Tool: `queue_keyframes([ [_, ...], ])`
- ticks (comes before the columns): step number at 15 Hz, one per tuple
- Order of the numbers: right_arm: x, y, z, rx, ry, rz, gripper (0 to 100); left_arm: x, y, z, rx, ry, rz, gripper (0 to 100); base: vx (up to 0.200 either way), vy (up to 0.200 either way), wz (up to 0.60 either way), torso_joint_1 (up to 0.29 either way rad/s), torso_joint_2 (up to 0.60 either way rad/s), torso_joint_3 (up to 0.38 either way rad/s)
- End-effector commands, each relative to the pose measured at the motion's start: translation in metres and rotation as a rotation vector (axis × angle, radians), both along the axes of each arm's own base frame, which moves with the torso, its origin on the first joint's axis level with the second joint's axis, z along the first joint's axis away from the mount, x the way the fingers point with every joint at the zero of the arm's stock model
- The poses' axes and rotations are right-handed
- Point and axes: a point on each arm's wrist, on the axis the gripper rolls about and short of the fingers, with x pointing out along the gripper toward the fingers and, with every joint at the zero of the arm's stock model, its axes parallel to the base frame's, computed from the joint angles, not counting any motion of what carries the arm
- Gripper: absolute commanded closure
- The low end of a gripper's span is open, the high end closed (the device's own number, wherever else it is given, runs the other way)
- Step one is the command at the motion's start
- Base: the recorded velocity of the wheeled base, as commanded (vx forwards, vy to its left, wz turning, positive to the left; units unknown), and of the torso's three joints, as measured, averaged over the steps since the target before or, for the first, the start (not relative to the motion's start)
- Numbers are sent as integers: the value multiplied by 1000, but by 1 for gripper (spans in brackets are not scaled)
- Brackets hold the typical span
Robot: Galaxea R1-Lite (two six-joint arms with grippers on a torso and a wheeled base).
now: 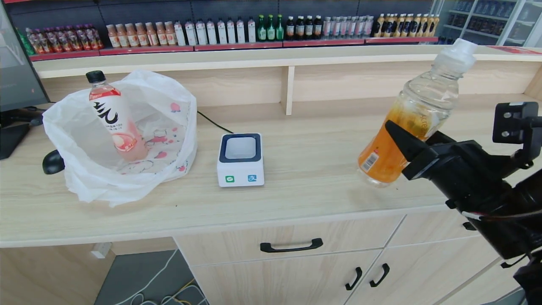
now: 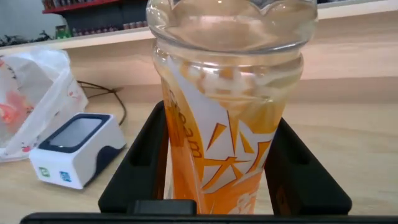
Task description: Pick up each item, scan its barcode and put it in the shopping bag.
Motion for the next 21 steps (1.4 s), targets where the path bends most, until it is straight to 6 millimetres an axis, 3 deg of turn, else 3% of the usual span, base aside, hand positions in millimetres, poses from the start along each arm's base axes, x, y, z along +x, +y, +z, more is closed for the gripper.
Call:
queue_keyframes([
  [1, 21, -22, 7, -25, -43, -130, 100, 0, 0, 0, 1, 0, 1, 0, 0, 0, 0, 0, 0, 0],
  [3, 32, -21, 19, -6, -92, -146, 100, 0, 0, 0, 1, 0, 0, 0, 0, 0, 0, 0, 0, 0],
  [5, 31, -16, 17, -10, -84, -128, 100, 0, 0, 0, 2, 0, -2, 0, 0, 0, 0, 0, 0, 0],
  [9, 29, -16, 11, -21, -60, -128, 100, 0, 0, 0, 1, 0, 0, 0, 0, 200, 0, 2, 2, 2],
  [19, 30, -17, 18, -1, -84, -129, 100, 0, 0, 0, 1, 0, 0, 0, 0, 200, 0, 2, 4, 0],
  [21, 28, -17, 19, 4, -85, -124, 100, 0, 0, 0, 4, 0, -2, 0, 0, 0, 0, 0, 0, 0],
])
